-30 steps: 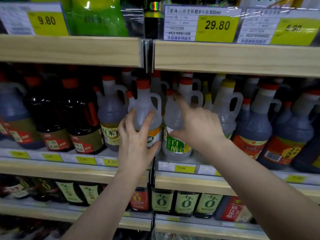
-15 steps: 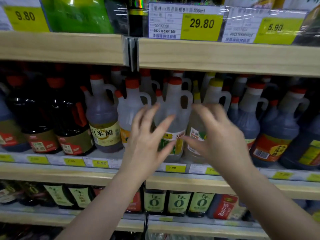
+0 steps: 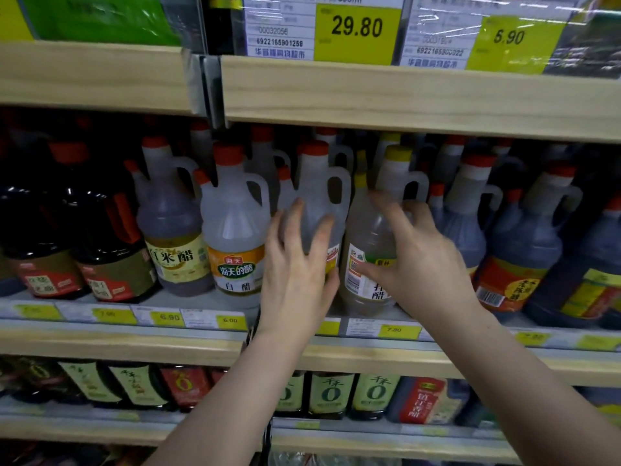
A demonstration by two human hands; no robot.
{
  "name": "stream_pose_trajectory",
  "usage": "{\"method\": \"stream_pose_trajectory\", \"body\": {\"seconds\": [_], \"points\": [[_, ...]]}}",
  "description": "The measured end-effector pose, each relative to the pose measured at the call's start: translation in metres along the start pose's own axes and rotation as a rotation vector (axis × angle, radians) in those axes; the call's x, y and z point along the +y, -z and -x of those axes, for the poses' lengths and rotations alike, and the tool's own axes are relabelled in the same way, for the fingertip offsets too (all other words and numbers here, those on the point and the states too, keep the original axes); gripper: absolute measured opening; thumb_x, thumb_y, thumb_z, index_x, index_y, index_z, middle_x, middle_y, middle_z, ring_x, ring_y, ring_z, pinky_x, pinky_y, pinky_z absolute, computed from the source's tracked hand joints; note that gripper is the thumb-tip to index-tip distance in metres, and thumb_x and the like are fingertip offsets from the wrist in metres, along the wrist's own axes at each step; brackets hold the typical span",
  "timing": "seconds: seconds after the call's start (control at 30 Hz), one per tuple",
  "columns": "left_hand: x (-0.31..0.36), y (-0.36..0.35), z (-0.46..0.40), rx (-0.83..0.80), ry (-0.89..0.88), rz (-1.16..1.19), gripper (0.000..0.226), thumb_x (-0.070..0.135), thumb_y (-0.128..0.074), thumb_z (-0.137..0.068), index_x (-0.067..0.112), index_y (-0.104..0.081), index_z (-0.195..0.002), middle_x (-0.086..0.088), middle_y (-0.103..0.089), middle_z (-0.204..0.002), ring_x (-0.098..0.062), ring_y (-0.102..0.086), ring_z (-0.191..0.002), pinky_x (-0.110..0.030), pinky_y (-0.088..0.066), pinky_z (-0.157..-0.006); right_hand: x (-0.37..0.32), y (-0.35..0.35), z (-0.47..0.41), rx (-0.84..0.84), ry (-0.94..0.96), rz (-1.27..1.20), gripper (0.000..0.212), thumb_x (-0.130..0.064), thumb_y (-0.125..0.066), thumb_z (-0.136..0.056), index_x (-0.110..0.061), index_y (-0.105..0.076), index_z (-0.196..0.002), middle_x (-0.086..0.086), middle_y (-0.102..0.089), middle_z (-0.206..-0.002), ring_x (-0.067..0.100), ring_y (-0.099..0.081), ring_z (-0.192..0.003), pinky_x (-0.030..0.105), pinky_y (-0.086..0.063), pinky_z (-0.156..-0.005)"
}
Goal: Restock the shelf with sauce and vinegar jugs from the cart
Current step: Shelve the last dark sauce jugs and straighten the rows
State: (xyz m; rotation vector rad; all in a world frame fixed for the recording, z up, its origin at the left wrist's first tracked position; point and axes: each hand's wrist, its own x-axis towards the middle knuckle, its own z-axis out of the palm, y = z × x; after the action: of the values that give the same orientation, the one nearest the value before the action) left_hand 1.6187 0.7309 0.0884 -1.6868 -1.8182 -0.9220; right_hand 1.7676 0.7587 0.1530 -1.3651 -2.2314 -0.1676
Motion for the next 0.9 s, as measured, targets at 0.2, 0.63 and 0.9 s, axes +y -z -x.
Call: {"method": "stream_pose_trajectory", "body": {"seconds": [0.2,0.63,0.9], "points": [[0.000,0.013,0.001,-0.023,-0.004,0.066,0.066,0.037,-0.067,-0.077,0.019,-0.038,-0.134,-0.016,-0.027,-0.144,-0.039,-0.034,-0.129,-0.045,-0.045,-0.096,-0.001,0.005,0.004,-0.008,-0.014,-0.030,0.085,-0.050,-0.073,-0.070,-0.039,-0.026,-0.140,0.008,-0.042,-0.130,0.036,-0.061,-0.095,0.040,-0.051,-0.064],[-0.189,0.098,0.034,0.109,0.047,-0.111,0.062,0.029,-0.071,-0.076,0.020,-0.045,-0.132,-0.016,-0.037,-0.139,-0.036,-0.033,-0.128,-0.052,-0.036,-0.101,-0.170,-0.035,0.002,0.020,0.271,-0.132,0.070,-0.043,-0.070,-0.076,-0.025,-0.038,-0.136,0.000,-0.047,-0.133,0.024,-0.065,-0.079,0.030,-0.046,-0.054],[-0.247,0.105,-0.014,-0.019,0.011,-0.008,0.091,0.032,-0.080,-0.065,0.031,-0.031,-0.141,-0.026,-0.023,-0.147,-0.046,-0.028,-0.131,-0.052,-0.034,-0.105,-0.242,-0.067,-0.047,-0.089,0.086,-0.015,0.076,-0.036,-0.062,-0.085,-0.038,-0.013,-0.142,0.010,-0.029,-0.141,0.034,-0.061,-0.091,0.032,-0.039,-0.057]]}}
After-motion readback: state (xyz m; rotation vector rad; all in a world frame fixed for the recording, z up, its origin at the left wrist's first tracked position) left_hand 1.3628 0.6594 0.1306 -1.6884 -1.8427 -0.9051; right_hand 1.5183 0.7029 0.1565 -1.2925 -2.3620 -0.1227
